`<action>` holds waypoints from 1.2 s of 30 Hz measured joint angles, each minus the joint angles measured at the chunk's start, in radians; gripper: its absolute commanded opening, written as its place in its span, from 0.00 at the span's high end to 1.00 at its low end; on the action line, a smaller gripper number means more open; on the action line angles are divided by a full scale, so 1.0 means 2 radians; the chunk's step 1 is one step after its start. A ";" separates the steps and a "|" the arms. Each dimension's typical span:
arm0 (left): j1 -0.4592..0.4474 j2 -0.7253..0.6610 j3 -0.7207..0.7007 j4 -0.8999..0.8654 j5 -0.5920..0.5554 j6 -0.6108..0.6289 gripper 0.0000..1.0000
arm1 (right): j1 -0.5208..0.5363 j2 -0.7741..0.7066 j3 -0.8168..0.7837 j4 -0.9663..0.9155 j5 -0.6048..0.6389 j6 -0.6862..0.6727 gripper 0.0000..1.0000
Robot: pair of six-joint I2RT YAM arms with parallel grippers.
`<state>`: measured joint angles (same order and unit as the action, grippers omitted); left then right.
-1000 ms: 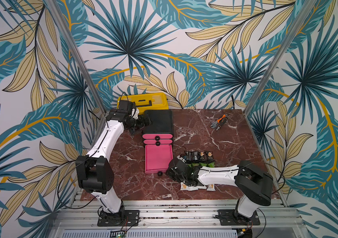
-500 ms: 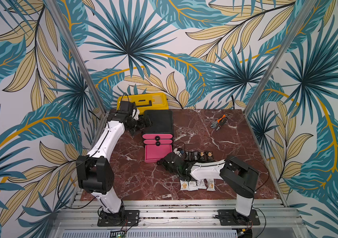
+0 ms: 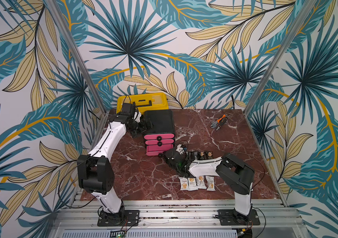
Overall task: Take the cookies out of the drawer
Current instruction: Close the drawer in the storage box.
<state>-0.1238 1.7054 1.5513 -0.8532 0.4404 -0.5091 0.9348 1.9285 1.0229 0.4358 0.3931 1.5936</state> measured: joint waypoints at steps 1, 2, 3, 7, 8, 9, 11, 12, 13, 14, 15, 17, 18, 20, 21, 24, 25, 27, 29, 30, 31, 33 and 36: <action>0.000 0.000 0.000 0.000 0.001 0.000 0.00 | 0.000 -0.008 0.000 -0.006 0.003 0.000 0.92; 0.000 0.000 0.000 0.000 0.002 0.000 0.00 | 0.000 -0.012 0.000 -0.009 0.004 0.000 0.92; 0.000 0.000 0.000 0.000 0.002 0.000 0.00 | 0.000 -0.014 0.000 -0.010 0.005 0.002 0.92; 0.000 0.000 0.000 -0.001 0.002 0.000 0.00 | -0.002 -0.003 0.002 -0.011 0.005 0.009 0.92; 0.000 0.000 0.000 -0.001 0.002 0.000 0.00 | -0.003 0.003 0.003 -0.011 0.005 0.009 0.92; 0.000 0.000 0.000 -0.001 0.002 0.001 0.00 | -0.004 0.010 0.006 -0.011 0.004 0.010 0.92; 0.000 0.000 0.000 -0.002 0.002 0.002 0.00 | -0.007 0.021 0.010 -0.011 0.003 0.011 0.92; 0.000 0.000 0.000 -0.002 0.002 0.003 0.00 | -0.009 0.025 0.010 -0.011 0.004 0.011 0.92; 0.000 0.000 0.000 -0.003 0.003 0.003 0.00 | -0.012 0.029 0.011 -0.011 0.004 0.011 0.92; 0.000 0.000 0.000 -0.003 0.003 0.004 0.00 | -0.015 0.032 0.013 -0.011 0.004 0.011 0.92; 0.000 0.000 0.000 -0.004 0.003 0.004 0.00 | -0.018 0.035 0.016 -0.011 0.004 0.011 0.92; 0.000 -0.002 -0.002 -0.004 0.003 0.005 0.00 | -0.024 0.042 0.022 -0.009 0.004 0.011 0.92; 0.000 -0.003 -0.004 -0.004 0.003 0.006 0.00 | -0.027 0.045 0.026 -0.007 0.004 0.011 0.92; -0.001 -0.004 -0.006 -0.005 0.004 0.007 0.00 | -0.032 0.051 0.035 -0.005 0.004 0.011 0.92; -0.001 -0.005 -0.008 -0.005 0.004 0.008 0.00 | -0.034 0.055 0.039 -0.003 0.004 0.011 0.92; -0.001 -0.008 -0.010 -0.006 0.005 0.008 0.00 | -0.038 0.063 0.050 0.008 0.006 0.017 0.92; -0.001 -0.008 -0.010 -0.006 0.005 0.008 0.00 | -0.039 0.065 0.052 0.012 0.006 0.019 0.92; -0.001 -0.010 -0.011 -0.006 0.005 0.007 0.00 | -0.039 0.073 0.053 0.029 0.011 0.027 0.92; -0.001 -0.010 -0.011 -0.006 0.006 0.007 0.00 | -0.038 0.084 0.053 0.044 0.013 0.034 0.92; -0.001 -0.011 -0.011 -0.007 0.006 0.007 0.00 | -0.038 0.089 0.053 0.049 0.014 0.039 0.92; -0.001 -0.012 -0.012 -0.007 0.006 0.007 0.00 | -0.038 0.093 0.053 0.053 0.014 0.042 0.92; -0.001 -0.014 -0.012 -0.007 0.006 0.007 0.00 | -0.037 0.099 0.053 0.063 0.015 0.051 0.92; -0.002 -0.019 -0.012 -0.010 0.009 0.007 0.00 | -0.037 0.103 0.053 0.083 0.020 0.060 0.92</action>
<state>-0.1276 1.6676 1.5265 -0.8726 0.4576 -0.4946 0.8608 2.1345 1.1282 0.6018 0.4332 1.7142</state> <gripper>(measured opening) 0.999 0.083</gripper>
